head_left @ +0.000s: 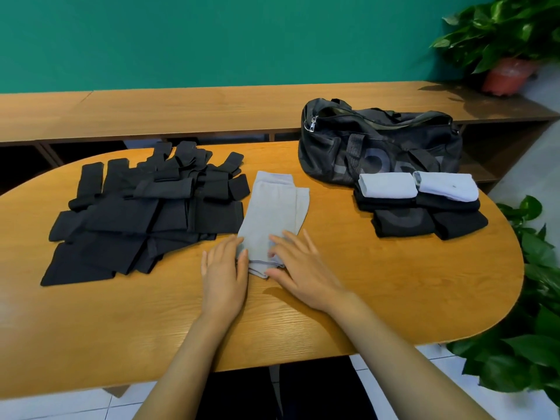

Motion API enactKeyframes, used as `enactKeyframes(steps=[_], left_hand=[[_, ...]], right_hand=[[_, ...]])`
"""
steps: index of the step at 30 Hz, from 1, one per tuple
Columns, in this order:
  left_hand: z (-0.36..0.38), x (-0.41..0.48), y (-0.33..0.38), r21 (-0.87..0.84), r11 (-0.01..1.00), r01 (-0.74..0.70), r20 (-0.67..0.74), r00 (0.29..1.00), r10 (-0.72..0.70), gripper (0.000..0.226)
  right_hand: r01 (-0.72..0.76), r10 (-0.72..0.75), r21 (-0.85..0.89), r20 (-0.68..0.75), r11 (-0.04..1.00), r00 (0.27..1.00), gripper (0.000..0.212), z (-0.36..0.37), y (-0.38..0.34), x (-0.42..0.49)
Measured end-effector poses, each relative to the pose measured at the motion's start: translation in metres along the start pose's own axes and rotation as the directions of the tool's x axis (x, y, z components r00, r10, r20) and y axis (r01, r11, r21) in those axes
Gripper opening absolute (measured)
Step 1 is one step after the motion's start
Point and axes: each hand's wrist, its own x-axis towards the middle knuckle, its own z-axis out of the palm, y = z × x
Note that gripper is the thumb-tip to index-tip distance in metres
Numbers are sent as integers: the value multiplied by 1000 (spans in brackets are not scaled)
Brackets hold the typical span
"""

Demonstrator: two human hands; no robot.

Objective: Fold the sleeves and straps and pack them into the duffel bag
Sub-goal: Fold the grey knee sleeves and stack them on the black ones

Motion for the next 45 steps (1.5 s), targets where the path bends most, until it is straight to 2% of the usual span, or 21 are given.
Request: enactKeyframes(steps=[1, 3, 7, 11, 15, 20, 24, 26, 29, 32, 35, 39, 45], left_hand=[[0, 0, 0, -19, 1000, -2, -10, 1000, 1, 30], [-1, 0, 0, -38, 999, -11, -14, 1000, 10, 31], [1, 1, 0, -44, 999, -5, 3, 1000, 5, 32], [1, 1, 1, 7, 1000, -17, 32, 999, 16, 36], [0, -1, 3, 64, 993, -98, 64, 994, 94, 42], [-6, -5, 10, 49, 959, -278, 245, 935, 258, 43], [-6, -4, 8, 20, 925, -380, 418, 844, 338, 44], [-5, -3, 6, 48, 900, -432, 485, 798, 357, 45], [-4, -3, 7, 100, 878, -469, 503, 785, 362, 46], [-7, -5, 10, 118, 878, -464, 464, 807, 365, 45], [-9, -7, 11, 83, 864, -497, 378, 818, 434, 38], [-9, -8, 10, 34, 843, -536, 323, 804, 498, 35], [-5, -7, 6, -38, 869, -493, 352, 808, 473, 44]], right_hand=[[26, -27, -5, -16, 1000, 1000, 46, 4, -3, -1], [52, -55, -58, -38, 997, 998, 60, 11, -6, -5], [-38, 35, -41, -80, 998, 996, 77, 12, -4, -11], [-97, 86, -58, -174, 994, 981, 78, 13, 2, -18], [-167, 141, -65, -293, 984, 946, 75, 8, 15, -29], [-264, 253, 20, -365, 964, 896, 80, -2, 36, -47], [-294, 292, 53, -364, 954, 884, 66, -2, 45, -56], [-276, 268, 30, -366, 961, 891, 68, 0, 44, -57], [-210, 177, -49, -380, 976, 908, 70, 0, 43, -57], [-92, 46, -112, -359, 989, 932, 57, -1, 44, -59], [1, -41, -107, -368, 994, 929, 51, -2, 44, -61], [73, -83, -40, -378, 997, 922, 49, -2, 45, -63], [77, -66, 14, -378, 997, 923, 40, -1, 45, -64]])
